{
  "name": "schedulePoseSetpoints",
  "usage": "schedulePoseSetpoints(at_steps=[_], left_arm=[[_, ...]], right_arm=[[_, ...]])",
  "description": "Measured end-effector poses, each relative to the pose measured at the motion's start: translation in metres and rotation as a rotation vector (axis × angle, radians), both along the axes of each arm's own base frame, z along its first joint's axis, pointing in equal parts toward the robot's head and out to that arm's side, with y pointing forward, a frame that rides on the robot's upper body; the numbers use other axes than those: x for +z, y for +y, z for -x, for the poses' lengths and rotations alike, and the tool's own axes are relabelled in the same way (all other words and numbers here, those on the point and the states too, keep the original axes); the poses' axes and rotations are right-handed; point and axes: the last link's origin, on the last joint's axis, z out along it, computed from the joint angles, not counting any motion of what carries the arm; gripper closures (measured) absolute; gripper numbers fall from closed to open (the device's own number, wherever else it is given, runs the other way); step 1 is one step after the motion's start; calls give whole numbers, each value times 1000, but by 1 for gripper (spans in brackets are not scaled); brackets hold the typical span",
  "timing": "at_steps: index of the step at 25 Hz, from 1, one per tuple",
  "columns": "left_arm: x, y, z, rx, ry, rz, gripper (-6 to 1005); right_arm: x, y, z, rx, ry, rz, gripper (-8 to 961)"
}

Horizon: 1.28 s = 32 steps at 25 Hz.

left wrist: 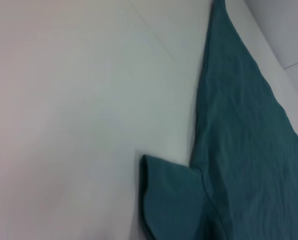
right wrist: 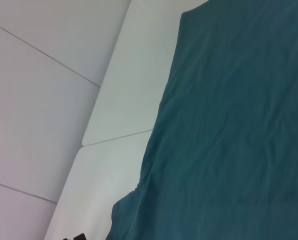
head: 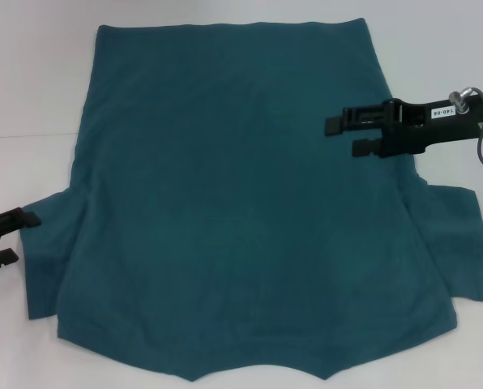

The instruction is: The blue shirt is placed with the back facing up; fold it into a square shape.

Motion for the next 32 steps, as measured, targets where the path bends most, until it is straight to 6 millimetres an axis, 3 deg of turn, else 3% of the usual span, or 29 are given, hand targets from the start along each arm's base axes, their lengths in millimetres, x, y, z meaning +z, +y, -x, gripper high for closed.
schedulePoseSetpoints(at_steps=[21,29,32], left_arm=[[-22,8,-12,-41,34,65,140],[-18,8,-9,-42,57,73,308],[-18,7,-9,-47,75,85,427]], right_arm=[[1,-2,-4,-11,5,-4,82],[1,-3,-6,-15,8,-4,87],[2,-3,-6,-19,13,-8,89]])
